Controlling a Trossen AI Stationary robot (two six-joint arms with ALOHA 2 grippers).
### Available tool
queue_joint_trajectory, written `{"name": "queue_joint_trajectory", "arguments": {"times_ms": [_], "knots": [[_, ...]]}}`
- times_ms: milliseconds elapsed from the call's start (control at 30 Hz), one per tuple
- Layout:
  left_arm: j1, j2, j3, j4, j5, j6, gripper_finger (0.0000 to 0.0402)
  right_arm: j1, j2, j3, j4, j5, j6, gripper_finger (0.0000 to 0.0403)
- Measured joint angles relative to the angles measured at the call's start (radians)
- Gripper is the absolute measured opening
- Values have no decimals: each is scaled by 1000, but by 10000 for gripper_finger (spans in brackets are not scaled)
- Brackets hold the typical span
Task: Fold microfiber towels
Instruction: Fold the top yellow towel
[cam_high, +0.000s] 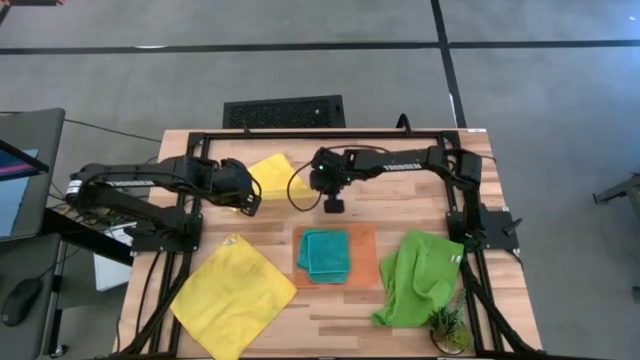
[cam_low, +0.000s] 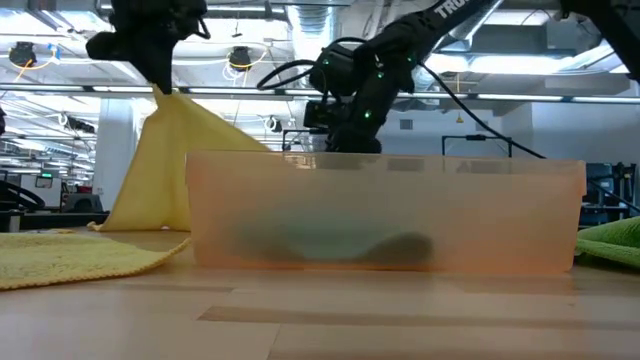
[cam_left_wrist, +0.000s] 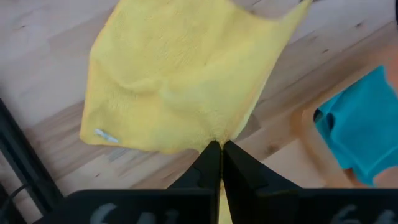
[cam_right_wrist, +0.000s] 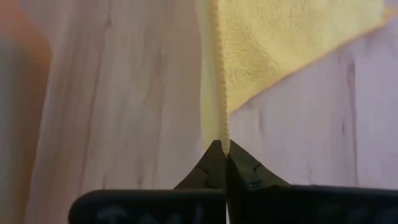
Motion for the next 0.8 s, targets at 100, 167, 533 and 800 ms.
{"name": "queue_joint_trajectory", "arguments": {"times_ms": [100,167,533,800], "knots": [[0,38,0,0,24,17,0,-11,0,51,-92,1,-5,5],[0,64,0,1,40,18,0,-13,-7,85,-169,3,-26,4],[-80,164,-1,25,136,-79,0,-12,-82,134,-345,23,-88,4],[-95,272,-1,23,124,-130,0,-26,-86,133,-216,32,-125,6]]}}
